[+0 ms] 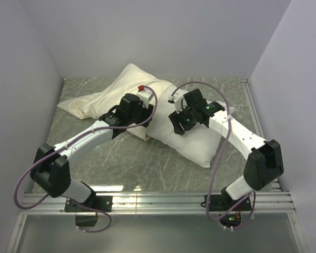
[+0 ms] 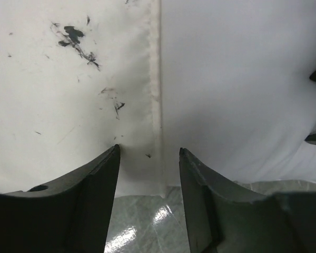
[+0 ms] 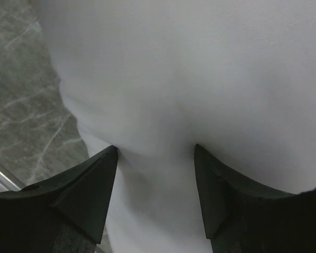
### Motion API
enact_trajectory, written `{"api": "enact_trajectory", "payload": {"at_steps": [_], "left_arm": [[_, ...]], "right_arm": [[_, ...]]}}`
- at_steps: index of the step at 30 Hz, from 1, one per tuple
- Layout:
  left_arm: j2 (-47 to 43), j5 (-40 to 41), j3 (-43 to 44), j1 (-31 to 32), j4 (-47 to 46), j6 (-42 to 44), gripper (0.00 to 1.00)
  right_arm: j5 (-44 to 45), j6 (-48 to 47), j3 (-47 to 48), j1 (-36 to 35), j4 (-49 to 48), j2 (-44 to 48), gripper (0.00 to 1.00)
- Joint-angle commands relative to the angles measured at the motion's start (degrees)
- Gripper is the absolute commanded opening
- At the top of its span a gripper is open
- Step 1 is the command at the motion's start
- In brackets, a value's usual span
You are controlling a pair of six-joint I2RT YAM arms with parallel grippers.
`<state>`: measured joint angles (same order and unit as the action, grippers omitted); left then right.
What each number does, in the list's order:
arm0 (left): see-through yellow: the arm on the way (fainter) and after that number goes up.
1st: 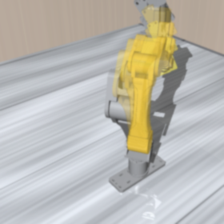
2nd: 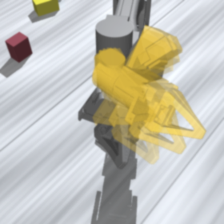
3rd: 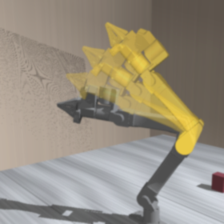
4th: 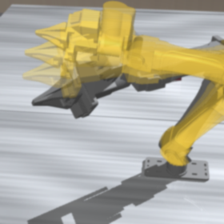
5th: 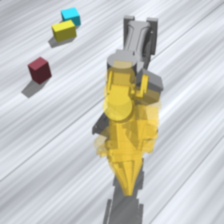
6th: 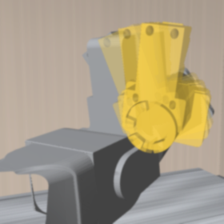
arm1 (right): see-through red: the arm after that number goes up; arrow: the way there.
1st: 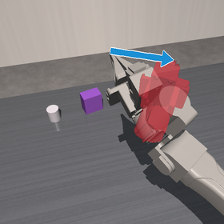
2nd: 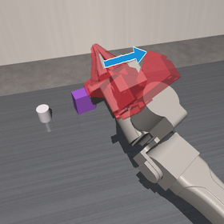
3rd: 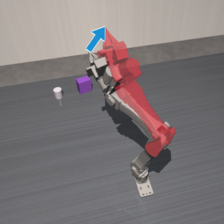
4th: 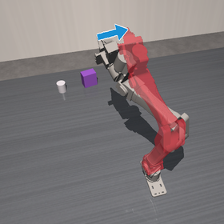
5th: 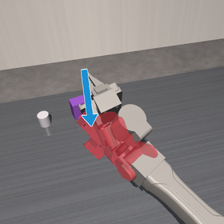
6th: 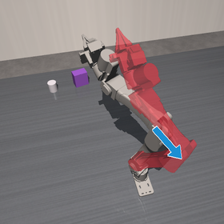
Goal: Put the pillow into the pillowcase
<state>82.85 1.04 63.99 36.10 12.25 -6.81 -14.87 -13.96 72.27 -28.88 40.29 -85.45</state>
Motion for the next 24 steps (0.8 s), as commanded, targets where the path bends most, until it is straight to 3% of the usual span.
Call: {"api": "enact_trajectory", "payload": {"at_steps": [1,4,5,6,8,9,13,18,24], "left_arm": [[1.87,3.00,2.81,0.20,-1.70,-0.05,0.54],[3.02,4.06,3.34,0.03,-1.96,-0.05,0.36],[2.85,3.80,3.34,-0.06,-2.23,0.21,0.32],[2.76,3.62,3.51,-0.06,-2.41,0.48,0.20],[2.84,3.09,4.65,-0.15,-1.71,1.44,0.06],[2.84,2.92,5.18,-0.15,-1.27,1.71,0.00],[2.23,0.90,6.41,-0.24,-0.39,2.50,0.00],[-0.32,-7.26,5.36,0.55,-0.48,2.42,0.00],[-0.05,-17.72,7.55,4.76,-0.03,-3.55,0.00]], "right_arm": [[1.95,3.05,0.94,0.05,-5.22,-3.65,0.66],[2.39,4.11,0.42,0.06,-7.15,-4.90,0.45],[1.87,4.37,0.42,0.06,-7.25,-4.81,0.29],[1.60,4.46,0.68,0.06,-6.90,-4.81,0.21],[0.38,4.99,0.94,0.06,-6.72,-4.38,0.03],[0.11,5.08,1.20,0.06,-6.46,-4.20,0.00],[-1.65,6.04,1.56,0.14,-6.28,-2.97,0.00],[-7.17,7.89,2.70,0.14,-7.24,-2.35,0.00],[-13.15,15.60,7.18,0.06,-13.82,-4.98,0.00]]}}
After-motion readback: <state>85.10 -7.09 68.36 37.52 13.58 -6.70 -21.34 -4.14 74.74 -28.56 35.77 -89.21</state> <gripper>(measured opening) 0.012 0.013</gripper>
